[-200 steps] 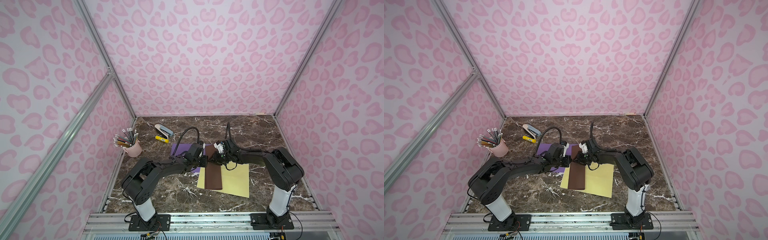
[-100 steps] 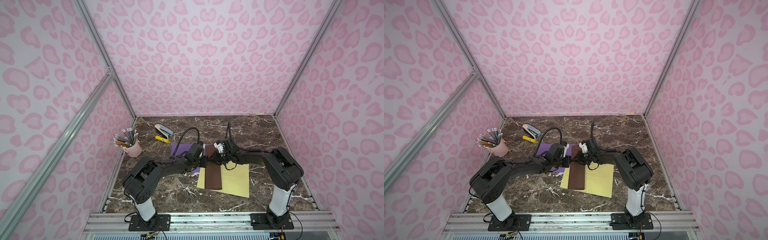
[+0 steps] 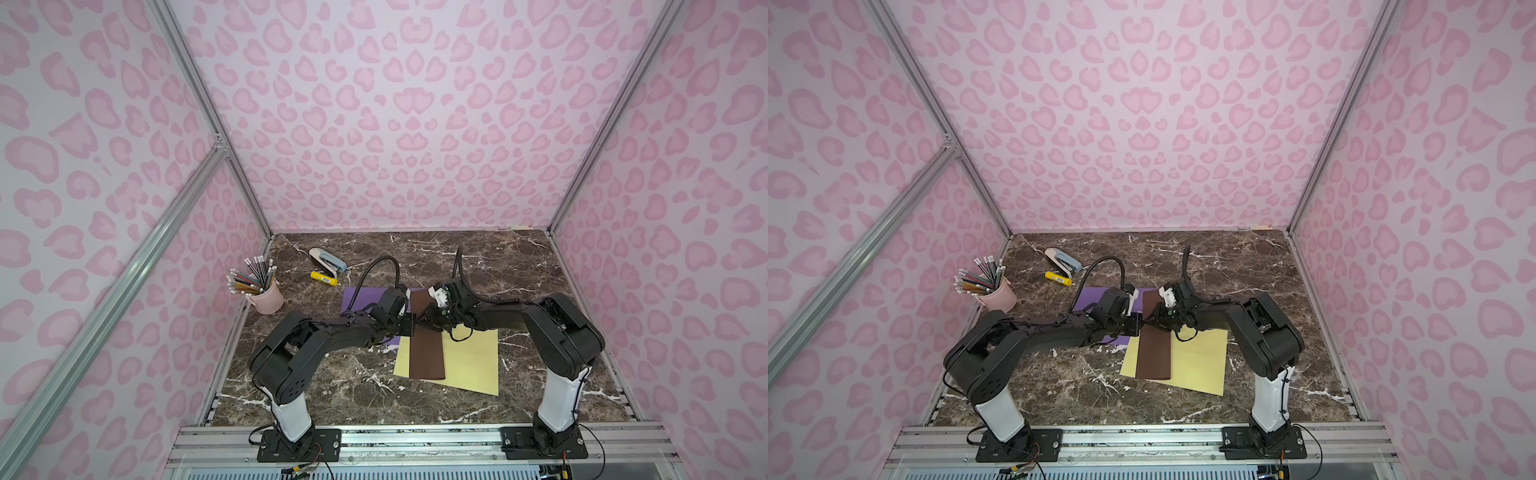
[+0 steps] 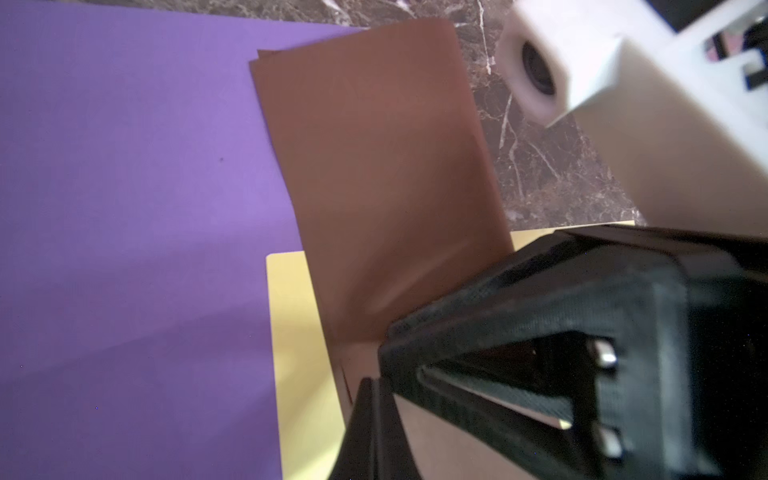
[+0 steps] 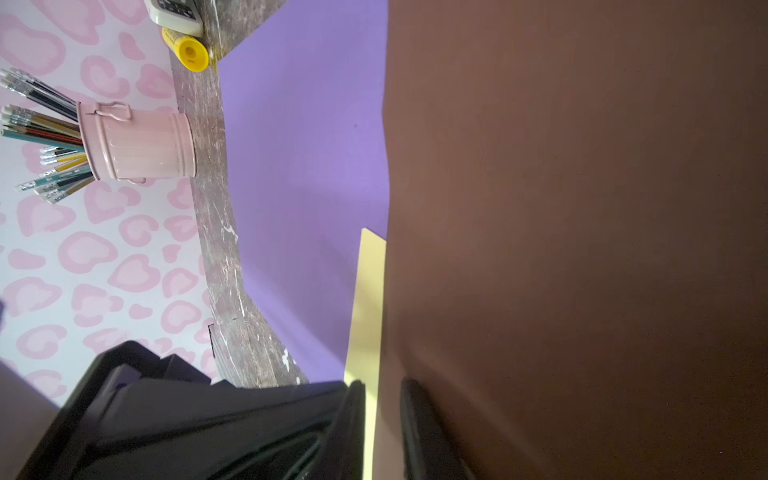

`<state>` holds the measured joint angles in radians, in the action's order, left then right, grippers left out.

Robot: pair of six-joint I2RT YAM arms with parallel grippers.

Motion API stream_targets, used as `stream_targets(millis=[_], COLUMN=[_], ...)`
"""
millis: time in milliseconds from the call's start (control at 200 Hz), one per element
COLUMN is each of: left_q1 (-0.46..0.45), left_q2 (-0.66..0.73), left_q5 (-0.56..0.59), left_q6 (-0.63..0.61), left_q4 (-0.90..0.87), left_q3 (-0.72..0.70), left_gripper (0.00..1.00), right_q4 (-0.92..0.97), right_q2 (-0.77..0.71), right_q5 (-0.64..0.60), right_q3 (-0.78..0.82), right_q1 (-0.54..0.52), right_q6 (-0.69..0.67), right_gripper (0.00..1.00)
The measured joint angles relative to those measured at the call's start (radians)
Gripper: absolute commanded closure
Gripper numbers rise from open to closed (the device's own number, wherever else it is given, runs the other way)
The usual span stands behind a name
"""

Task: Fold the rectangular paper in half along the long edge
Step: Fold the paper.

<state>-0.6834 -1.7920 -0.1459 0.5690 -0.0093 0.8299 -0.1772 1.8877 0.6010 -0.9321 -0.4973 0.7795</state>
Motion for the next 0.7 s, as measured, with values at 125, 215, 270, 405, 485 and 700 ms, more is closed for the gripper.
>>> stream_targets(millis=[125,215,270,405,485,700], left_q1=[0.0,0.0,0.0,0.0,0.0,0.0], left_q2=[0.007,0.009,0.009,0.009,0.009,0.009], left_q5=[0.0,0.0,0.002,0.004,0.003,0.003], left_q6=[0.001,0.007,0.007,0.008,0.008,0.011], left_q4=[0.0,0.005,0.005,0.006,0.006,0.008], left_q3=[-0.003,-0.005,-0.006,-0.008,-0.01,-0.011], left_gripper=[0.96,0.96,0.96,0.96,0.96,0.96], right_q4=[-0.033,-0.056,-0.072,-0.099,-0.121,-0.156], right_q2=[-0.003,-0.008,-0.01,-0.015,-0.018,-0.018], right_q5=[0.002,0.006,0.007,0.013,0.019,0.026], right_q3=[0.019,0.031,0.037,0.047,0.051,0.06], right_q1=[0.0,0.0,0.0,0.0,0.0,0.0], right_q6=[0.023,0.035,0.046,0.066,0.07,0.091], right_gripper=[0.79,0.78,0.79,0.78,0.78,0.78])
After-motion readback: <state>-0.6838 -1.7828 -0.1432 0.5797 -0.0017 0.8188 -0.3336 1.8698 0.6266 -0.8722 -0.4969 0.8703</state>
